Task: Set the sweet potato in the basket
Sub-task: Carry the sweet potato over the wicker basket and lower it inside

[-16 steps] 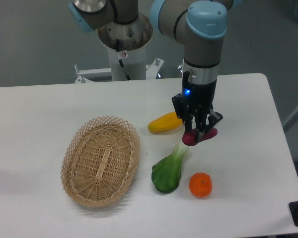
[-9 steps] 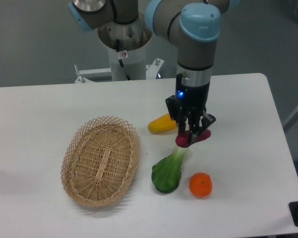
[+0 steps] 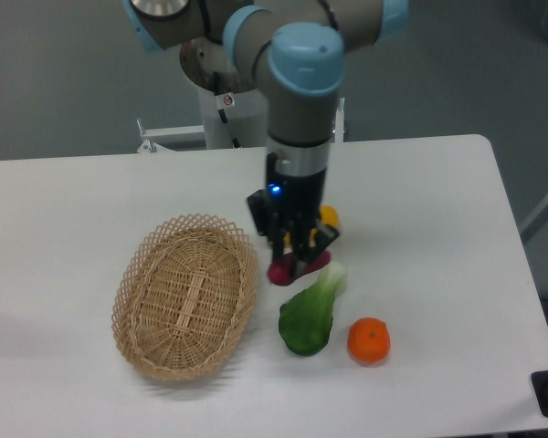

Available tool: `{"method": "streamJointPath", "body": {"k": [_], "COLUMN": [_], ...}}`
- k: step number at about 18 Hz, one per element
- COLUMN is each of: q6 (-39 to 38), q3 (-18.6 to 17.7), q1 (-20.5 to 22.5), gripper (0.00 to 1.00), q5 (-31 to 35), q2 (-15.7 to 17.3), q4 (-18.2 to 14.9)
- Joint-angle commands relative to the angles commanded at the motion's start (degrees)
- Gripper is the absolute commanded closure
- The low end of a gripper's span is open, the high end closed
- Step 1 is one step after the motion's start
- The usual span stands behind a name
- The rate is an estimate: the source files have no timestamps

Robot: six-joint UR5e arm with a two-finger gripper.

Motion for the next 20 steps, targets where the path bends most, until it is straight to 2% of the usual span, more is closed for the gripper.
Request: {"method": "streamJointPath", "body": {"k": [3,6,12,16,20], "q6": [-5.99,-7.41,-3.56,-0.21,-0.12], "q3": [-0.27,-0.97,-6.24,-7.38,-7.91], "q1": [-6.15,-10.12,-12.32,-13.73,-15.05], "gripper": [0.7,0.7,0.7,0.7,0.7], "q5": [6.76,10.29,12.31,14.77,17.33], "q2": [-2.81,-4.84,-6.25,-8.62,-10.2], "q4": [3.0,5.11,5.64,5.64,5.73]}}
